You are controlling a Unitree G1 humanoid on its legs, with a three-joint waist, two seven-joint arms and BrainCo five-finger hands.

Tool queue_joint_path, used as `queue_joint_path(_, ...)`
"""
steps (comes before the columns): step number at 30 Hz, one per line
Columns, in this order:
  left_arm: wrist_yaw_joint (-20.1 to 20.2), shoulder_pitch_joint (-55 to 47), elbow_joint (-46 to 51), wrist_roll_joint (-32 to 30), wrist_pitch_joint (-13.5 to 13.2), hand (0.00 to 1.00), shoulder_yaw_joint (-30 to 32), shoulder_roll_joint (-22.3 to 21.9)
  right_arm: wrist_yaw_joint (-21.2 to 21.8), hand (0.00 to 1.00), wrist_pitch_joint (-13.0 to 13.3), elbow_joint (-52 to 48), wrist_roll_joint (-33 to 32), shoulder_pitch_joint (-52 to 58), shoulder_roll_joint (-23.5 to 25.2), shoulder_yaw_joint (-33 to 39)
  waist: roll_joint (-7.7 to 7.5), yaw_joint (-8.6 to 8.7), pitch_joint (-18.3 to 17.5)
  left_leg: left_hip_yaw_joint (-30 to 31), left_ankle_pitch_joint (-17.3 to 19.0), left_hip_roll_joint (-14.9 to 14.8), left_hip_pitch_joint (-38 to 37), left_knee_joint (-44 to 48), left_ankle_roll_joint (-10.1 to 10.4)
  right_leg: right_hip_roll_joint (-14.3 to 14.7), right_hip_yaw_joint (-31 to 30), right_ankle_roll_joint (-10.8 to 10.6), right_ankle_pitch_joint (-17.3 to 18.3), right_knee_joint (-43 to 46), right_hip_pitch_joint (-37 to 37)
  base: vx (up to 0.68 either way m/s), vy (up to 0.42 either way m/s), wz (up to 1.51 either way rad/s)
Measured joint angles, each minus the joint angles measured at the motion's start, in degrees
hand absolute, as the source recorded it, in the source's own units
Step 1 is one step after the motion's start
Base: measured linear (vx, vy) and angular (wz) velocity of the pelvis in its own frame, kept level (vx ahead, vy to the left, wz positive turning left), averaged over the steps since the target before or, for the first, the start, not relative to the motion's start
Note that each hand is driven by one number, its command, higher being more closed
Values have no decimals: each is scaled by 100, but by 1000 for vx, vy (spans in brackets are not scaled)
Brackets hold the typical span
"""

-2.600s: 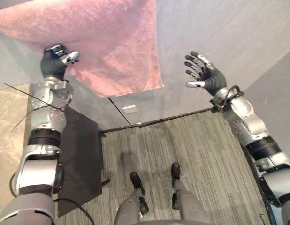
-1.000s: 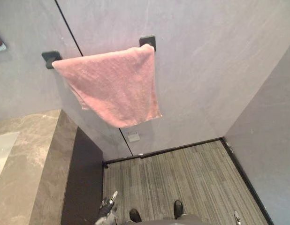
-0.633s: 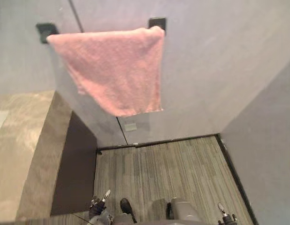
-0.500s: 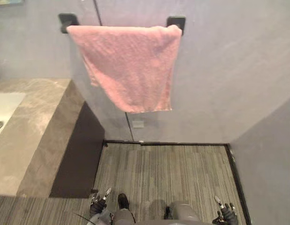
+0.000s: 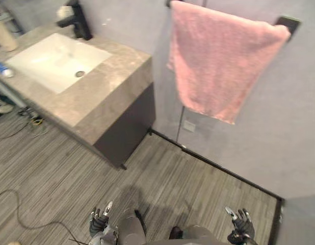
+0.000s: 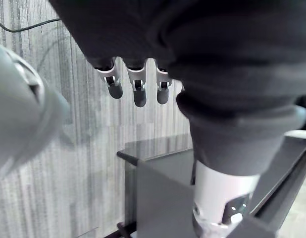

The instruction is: Organize washtable

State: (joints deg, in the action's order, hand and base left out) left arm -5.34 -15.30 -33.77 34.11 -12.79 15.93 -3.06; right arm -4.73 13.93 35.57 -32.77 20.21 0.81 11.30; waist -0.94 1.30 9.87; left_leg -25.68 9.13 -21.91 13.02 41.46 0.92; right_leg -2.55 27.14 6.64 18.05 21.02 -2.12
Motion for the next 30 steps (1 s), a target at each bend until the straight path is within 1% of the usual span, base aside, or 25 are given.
queue_joint_path(2, -2, 130, -8, -2, 1, 0, 0, 12, 3, 0, 7, 6, -51, 34, 102, 86, 10, 149, -32, -159, 3, -146, -431, -177, -10, -198, 369, -4, -2, 94, -12, -2, 106, 149)
queue_joint_path(3, -6, 327, -37, -1, 0, 0, -6, 15, 2, 0, 24, 58, -67, 30, 194, 263, 5, 281, -50, -148, -39, -199, -787, -572, 43, -394, 634, -4, -2, 205, -19, -9, 139, 168)
queue_joint_path(4, -5, 426, -66, -1, -1, 0, -16, 22, 4, 0, 33, 118, -68, 30, 229, 384, 7, 360, -110, -125, -99, -214, -960, -903, 79, -527, 773, -4, -2, 269, -46, -19, 284, 187)
queue_joint_path(5, -14, 502, -87, 0, -15, 0, -54, 29, -1, 0, 44, 211, -78, 30, 245, 513, 27, 442, -272, -118, -284, -222, -1094, -1439, 211, -740, 888, -12, -6, 426, -182, -13, 280, 138)
queue_joint_path(6, -15, 543, -127, 0, -25, 0, -89, 34, 2, 0, 48, 251, -84, 28, 262, 583, 52, 442, -319, -124, -470, -210, -1146, -1690, 179, -806, 924, -37, -21, 494, -227, -4, 384, 143)
queue_joint_path(7, -31, 564, -178, 2, -50, 0, -233, 68, -3, 0, 63, 358, -94, -21, 218, 727, 95, 436, -395, -56, -758, -117, -1232, -2160, 385, -991, 991, -79, -46, 674, -301, 11, 289, 113)
queue_joint_path(9, -118, 563, -304, 6, -42, 0, -465, 267, -8, 0, 69, 536, -111, -108, 268, 843, -66, 469, -505, -89, -697, 254, -1165, -2337, 474, -1532, 1042, -283, -266, 1079, -334, 44, 365, 134)
queue_joint_path(10, -125, 567, -302, 8, -46, 0, -512, 229, -2, 0, 68, 564, -112, -128, 264, 834, -11, 485, -474, -98, -692, 340, -1197, -2435, 483, -1784, 1016, -179, -450, 1607, -505, 37, 401, 105)
queue_joint_path(11, -138, 573, -344, 11, -89, 0, -478, 255, 11, 0, 59, 583, -107, -254, 276, 835, 107, 496, -462, -93, -591, 305, -1210, -2527, 627, -1734, 756, -845, -158, 1757, -972, 10, 273, 49)
queue_joint_path(12, -135, 586, -390, 10, -114, 0, -470, 303, 8, 0, 56, 573, -106, -321, 281, 801, 173, 501, -460, -113, -503, 228, -1176, -2515, 754, -1495, 625, -1074, -142, 1011, -1010, -13, 138, 29)
queue_joint_path(13, -123, 602, -407, 5, -115, 0, -477, 447, 5, 0, 63, 514, -101, -347, 290, 718, 67, 515, -472, -171, -333, 287, -1143, -2459, 986, -1364, 556, -708, -1196, -186, -1003, 5, 100, 45)
queue_joint_path(14, -100, 737, -639, -5, -86, 0, -479, 496, -14, 0, 77, 445, -101, -359, 242, 703, 131, 604, -453, -83, -91, 316, -1059, -2457, 1076, -1458, 573, -897, -1520, -138, -968, 10, 133, 57)
queue_joint_path(15, -89, 780, -648, -60, -72, 0, -549, 470, -47, 0, 94, 380, -107, -365, 238, 744, 121, 598, -438, -106, -12, 368, -1018, -2576, 1031, -1488, 602, -969, -1633, -240, -967, 49, 277, 60)
queue_joint_path(16, -72, 786, -600, -161, -77, 0, -618, 500, -62, 0, 89, 346, -107, -457, 266, 721, 157, 582, -453, -107, 39, 533, -967, -2742, 967, -1556, 577, -1112, -1783, -459, -976, 42, 261, 27)
queue_joint_path(17, -72, 776, -610, -247, -70, 0, -633, 531, -61, 0, 77, 342, -116, -557, 264, 674, 160, 564, -449, -107, 83, 644, -888, -2815, 888, -1555, 493, -1101, -1983, -629, -1034, 30, 333, 24)
queue_joint_path(18, -46, 740, -615, -399, -50, 0, -634, 603, -52, 0, 54, 300, -185, -654, 286, 557, 133, 553, -418, -71, 67, 799, -830, -2902, 862, -1533, 7, -935, -2227, -728, -1105, -11, 257, 23)
queue_joint_path(19, -29, 725, -616, -451, -33, 0, -636, 621, -39, 0, 16, 251, -204, -661, 283, 509, 133, 530, -416, -24, 39, 865, -830, -2956, 815, -1527, -368, -784, -2336, -704, -1157, 23, 322, 41)
queue_joint_path(20, -13, 690, -596, -558, -40, 0, -635, 644, -31, 0, -11, 62, -216, -639, 275, 377, 148, 487, -398, 84, -69, 986, -976, -3146, 644, -1514, -1012, -567, -2489, -485, -1244, 43, 248, 36)
queue_joint_path(21, -10, 687, -576, -571, -54, 0, -635, 636, -16, 0, -21, -27, -220, -638, 272, 329, 258, 450, -335, 132, -83, 982, -1077, -3254, 621, -1410, -1342, -803, -2282, -315, -1291, 81, 202, 51)
queue_joint_path(22, -13, 643, -571, -574, -85, 0, -571, 689, 6, 0, -32, -213, -255, -644, 269, 217, 273, 436, -324, 239, -118, 902, -1239, -3434, 567, -974, -1866, -1120, -1559, 49, -1321, 85, 49, 60)
queue_joint_path(23, -14, 640, -568, -575, -102, 0, -446, 757, 33, 0, -29, -371, -271, -657, 270, 135, 261, 437, -323, 407, -118, 868, -1280, -3475, 567, -463, -1951, -972, -1196, 197, -1314, 103, -21, 67)
queue_joint_path(24, -15, 630, -566, -579, -113, 0, -414, 805, 82, 0, -11, -433, -271, -675, 271, 94, 221, 436, -332, 468, -118, 875, -1282, -3474, 568, -225, -1932, -922, -1153, 99, -1305, 107, -81, 66)
queue_joint_path(25, -12, 626, -567, -583, -120, 0, -395, 846, 151, 0, 78, -533, -270, -694, 258, -5, 85, 440, -332, 533, -116, 1011, -1296, -3476, 575, 18, -1712, -627, -1187, -265, -1184, 101, -60, 33)
queue_joint_path(28, 14, 520, -530, -584, -121, 0, -417, 471, 271, 0, 140, -545, -264, -817, 124, -52, 299, 431, -302, 620, -180, 1033, -1317, -3651, 614, 56, -1677, -570, -1206, -663, -951, 100, 6, 12)
queue_joint_path(30, 30, 521, -530, -584, -118, 0, -435, 251, 254, 0, 125, -541, -264, -784, 120, -49, 325, 438, -287, 662, -302, 1059, -1409, -3763, 608, 51, -1671, -570, -1206, -697, -876, 76, -42, 6)
